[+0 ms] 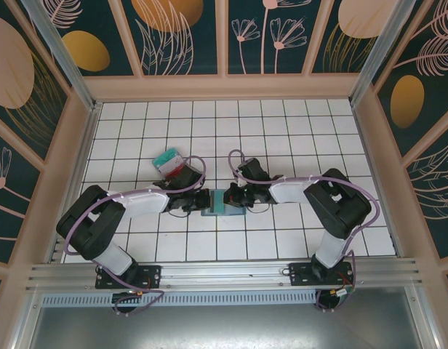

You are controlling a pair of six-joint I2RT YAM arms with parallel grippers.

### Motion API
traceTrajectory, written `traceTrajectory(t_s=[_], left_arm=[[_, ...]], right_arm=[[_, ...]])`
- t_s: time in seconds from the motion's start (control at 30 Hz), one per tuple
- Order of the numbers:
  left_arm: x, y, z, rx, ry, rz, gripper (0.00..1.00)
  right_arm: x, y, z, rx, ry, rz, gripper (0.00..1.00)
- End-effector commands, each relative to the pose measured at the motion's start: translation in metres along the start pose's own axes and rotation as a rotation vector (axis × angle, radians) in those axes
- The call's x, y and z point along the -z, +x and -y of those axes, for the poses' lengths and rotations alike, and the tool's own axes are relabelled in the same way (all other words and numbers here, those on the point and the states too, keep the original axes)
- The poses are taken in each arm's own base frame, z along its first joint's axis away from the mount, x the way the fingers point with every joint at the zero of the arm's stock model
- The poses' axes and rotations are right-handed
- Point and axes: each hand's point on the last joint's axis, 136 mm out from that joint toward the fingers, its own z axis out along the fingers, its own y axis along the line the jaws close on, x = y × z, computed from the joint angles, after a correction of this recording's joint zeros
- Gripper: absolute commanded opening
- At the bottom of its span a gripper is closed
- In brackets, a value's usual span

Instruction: Take the credit cards out of the card holder

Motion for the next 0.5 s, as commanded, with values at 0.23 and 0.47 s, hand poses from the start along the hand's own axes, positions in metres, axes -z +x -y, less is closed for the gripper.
traceTrajectory(t_s=[0.23,0.47], left_arm=[[-0.006,0.016,-0.022,0.010,-0.082,-0.049,0.04],[-0.003,0.013,-0.019,0.010,-0.071,-0.041,0.04]], right_arm=[[0.029,0.001,0.017,-0.023,0.010,0.062,0.00],[0.048,0.004,0.022,-0.013,-0.005,0.091,0.00]])
